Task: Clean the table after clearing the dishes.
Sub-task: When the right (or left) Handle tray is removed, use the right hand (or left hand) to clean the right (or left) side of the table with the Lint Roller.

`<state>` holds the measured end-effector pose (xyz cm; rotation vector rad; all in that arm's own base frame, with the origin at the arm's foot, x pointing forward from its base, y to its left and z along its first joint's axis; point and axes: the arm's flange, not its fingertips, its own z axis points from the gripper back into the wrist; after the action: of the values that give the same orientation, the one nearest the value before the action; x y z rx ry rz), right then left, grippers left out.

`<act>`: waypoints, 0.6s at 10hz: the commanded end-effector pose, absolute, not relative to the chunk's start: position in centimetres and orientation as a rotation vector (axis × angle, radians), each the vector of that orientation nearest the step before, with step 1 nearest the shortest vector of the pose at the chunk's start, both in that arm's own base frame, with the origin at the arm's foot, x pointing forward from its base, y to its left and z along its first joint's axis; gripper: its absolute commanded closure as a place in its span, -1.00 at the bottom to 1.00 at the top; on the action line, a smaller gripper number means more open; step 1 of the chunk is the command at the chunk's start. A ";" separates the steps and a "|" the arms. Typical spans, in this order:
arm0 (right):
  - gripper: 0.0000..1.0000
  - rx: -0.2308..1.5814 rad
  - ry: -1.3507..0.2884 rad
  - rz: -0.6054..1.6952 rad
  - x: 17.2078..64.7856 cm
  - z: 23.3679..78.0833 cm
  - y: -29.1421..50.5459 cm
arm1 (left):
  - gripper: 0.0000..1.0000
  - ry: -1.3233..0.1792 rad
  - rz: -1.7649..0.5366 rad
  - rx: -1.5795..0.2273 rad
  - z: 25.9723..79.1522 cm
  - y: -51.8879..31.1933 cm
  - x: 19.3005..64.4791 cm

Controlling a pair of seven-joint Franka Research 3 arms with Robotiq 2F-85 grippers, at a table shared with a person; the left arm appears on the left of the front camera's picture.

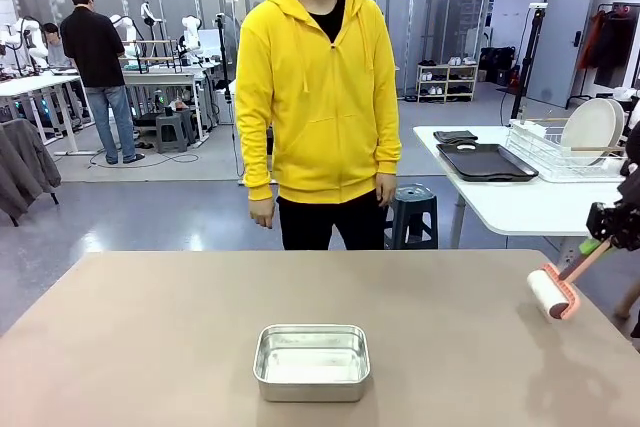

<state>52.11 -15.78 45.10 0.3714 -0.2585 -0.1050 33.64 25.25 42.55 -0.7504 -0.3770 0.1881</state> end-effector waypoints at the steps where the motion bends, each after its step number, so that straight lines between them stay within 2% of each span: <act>1: 0.56 0.310 -0.346 -0.042 49.0 49.7 -13.6 | -1.00 -0.379 0.188 -0.757 42.7 25.3 33.4; 3: 0.56 0.301 -0.357 -0.015 48.7 51.8 -12.0 | -1.00 -0.379 0.188 -0.757 42.7 25.3 33.4; 5: 0.56 0.295 -0.314 0.003 48.9 51.6 -11.1 | -1.00 -0.379 0.188 -0.757 42.7 25.3 33.4; 6: 0.56 0.316 -0.376 0.012 48.7 53.2 -12.1 | -1.00 -0.379 0.188 -0.757 42.7 25.3 33.4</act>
<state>48.88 -11.41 52.49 0.3175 -0.3587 0.0262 33.63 25.25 42.56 -0.7505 -0.3773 0.1880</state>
